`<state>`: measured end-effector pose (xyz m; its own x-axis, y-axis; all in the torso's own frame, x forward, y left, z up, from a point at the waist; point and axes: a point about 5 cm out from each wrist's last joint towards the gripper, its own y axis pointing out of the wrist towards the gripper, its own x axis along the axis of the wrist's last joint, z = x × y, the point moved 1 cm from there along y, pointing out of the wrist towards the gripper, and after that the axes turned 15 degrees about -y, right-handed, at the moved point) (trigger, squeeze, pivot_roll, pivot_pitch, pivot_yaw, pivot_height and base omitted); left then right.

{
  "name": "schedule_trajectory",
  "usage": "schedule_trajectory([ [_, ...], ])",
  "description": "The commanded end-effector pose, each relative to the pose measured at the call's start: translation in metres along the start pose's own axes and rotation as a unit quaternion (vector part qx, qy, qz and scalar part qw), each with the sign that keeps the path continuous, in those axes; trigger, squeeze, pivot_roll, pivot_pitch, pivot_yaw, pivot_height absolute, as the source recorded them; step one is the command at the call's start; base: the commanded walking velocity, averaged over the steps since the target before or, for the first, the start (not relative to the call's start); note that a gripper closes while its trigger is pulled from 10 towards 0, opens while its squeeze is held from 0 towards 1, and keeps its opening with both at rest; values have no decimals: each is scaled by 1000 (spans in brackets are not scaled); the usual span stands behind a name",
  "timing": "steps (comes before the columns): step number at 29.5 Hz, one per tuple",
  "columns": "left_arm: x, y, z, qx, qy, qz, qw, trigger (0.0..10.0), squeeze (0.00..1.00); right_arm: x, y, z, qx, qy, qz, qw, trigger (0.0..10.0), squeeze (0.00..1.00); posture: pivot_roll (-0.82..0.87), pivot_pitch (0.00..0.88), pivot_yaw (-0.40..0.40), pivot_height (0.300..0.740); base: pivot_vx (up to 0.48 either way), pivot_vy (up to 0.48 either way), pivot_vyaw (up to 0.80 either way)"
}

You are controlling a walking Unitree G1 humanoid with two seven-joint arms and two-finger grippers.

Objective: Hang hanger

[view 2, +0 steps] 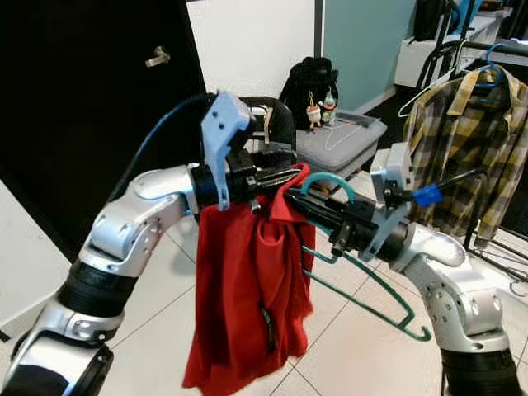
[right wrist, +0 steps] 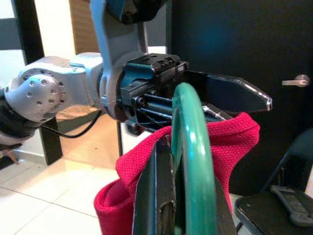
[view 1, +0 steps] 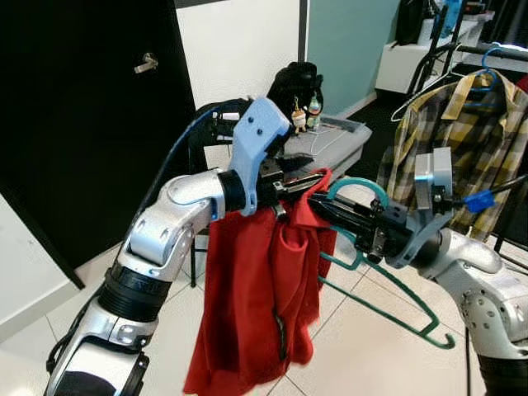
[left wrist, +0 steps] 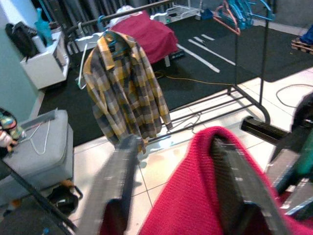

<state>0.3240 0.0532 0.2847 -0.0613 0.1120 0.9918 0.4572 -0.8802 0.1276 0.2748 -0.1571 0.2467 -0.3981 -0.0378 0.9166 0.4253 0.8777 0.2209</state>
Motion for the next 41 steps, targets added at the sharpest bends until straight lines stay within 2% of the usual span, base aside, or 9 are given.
schedule_trajectory([
  [1,-5,-3,-8,-40,-3,25,999,10000,1000,11,8,2,11,-16,-34,999,10000,0,-58,0,79,740,0,0,0],
  [11,3,-58,14,-57,67,112,990,10000,1000,21,-20,-9,-3,-36,-23,999,10000,0,-70,0,81,740,0,0,0],
  [25,15,-68,14,-76,86,114,987,10000,1000,33,-32,-7,16,-40,-31,999,10000,0,-76,0,83,740,0,0,0],
  [26,15,-71,13,-89,86,128,984,10000,769,35,-33,-6,22,-38,-35,998,10000,0,-74,0,84,740,0,0,0],
  [27,15,-71,13,-89,86,128,984,10000,769,35,-33,-6,22,-38,-35,998,10000,0,-74,0,84,740,0,0,0],
  [28,12,-75,10,-108,90,148,979,10000,404,37,-34,-6,28,-37,-39,998,10000,0,-74,0,86,740,0,0,0],
  [29,12,-75,10,-108,90,148,979,10000,404,37,-34,-6,28,-37,-39,998,10000,0,-74,0,86,740,0,0,0],
  [30,9,-77,8,-124,91,164,974,10000,0,39,-34,-5,32,-36,-44,998,10000,0,-75,0,87,740,0,0,0],
  [41,-24,-79,-4,-199,80,266,940,10000,0,47,-27,5,76,-30,-64,995,10000,0,-82,0,95,740,0,0,0],
])
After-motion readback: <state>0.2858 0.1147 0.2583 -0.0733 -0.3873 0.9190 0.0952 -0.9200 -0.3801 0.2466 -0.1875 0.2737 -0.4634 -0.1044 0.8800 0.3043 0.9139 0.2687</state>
